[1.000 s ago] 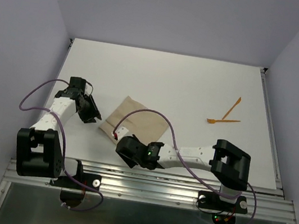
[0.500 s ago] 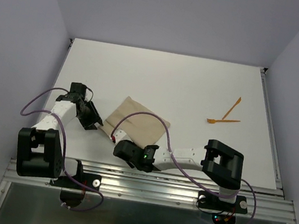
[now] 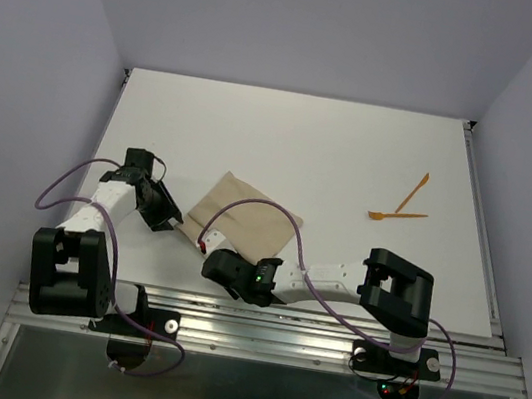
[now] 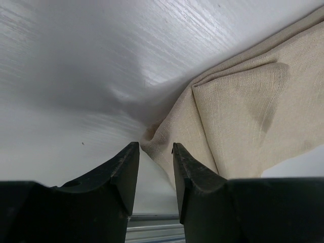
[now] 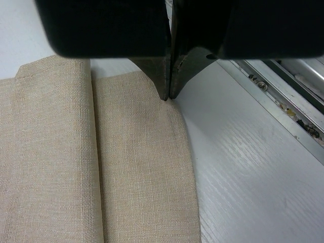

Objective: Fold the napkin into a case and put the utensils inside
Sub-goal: Fold the lower triangle-folded napkin at the center of the board.

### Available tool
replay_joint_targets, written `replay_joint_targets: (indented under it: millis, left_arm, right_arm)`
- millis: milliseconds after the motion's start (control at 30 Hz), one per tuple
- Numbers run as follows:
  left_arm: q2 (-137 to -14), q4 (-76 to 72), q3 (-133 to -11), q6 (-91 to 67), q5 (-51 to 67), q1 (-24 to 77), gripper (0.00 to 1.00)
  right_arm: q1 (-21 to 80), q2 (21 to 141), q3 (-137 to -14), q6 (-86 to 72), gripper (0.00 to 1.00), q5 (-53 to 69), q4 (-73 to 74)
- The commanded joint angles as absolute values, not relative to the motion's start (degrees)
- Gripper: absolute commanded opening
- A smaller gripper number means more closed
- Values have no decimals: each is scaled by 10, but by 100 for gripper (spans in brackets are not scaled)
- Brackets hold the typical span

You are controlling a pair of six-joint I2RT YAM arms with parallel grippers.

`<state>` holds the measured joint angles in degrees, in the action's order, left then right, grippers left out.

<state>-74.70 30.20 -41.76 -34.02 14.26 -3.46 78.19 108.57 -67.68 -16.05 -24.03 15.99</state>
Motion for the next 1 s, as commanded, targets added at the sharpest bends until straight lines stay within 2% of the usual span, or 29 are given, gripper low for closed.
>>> replay_joint_targets:
  millis: [0, 300, 400, 433, 467, 967]
  left_arm:
    - [-758, 285, -415, -347, 126, -30, 42]
    - [-777, 261, -405, -352, 127, -20, 33]
    - [-777, 259, -404, -352, 128, -19, 19]
    - [-779, 258, -403, -352, 129, -19, 4]
    - [-779, 258, -403, -352, 131, -19, 0]
    - [-780, 269, -461, -357, 188, -19, 0]
  right_arm:
    - [784, 1087, -686, -159, 1, -259, 146]
    - [784, 1085, -686, -159, 1, -259, 146]
    - [784, 1079, -684, -161, 1, -262, 143]
    - [784, 1076, -684, -161, 1, -264, 142]
    - [784, 1074, -683, -161, 1, -265, 142]
    - [744, 993, -671, -143, 1, -258, 128]
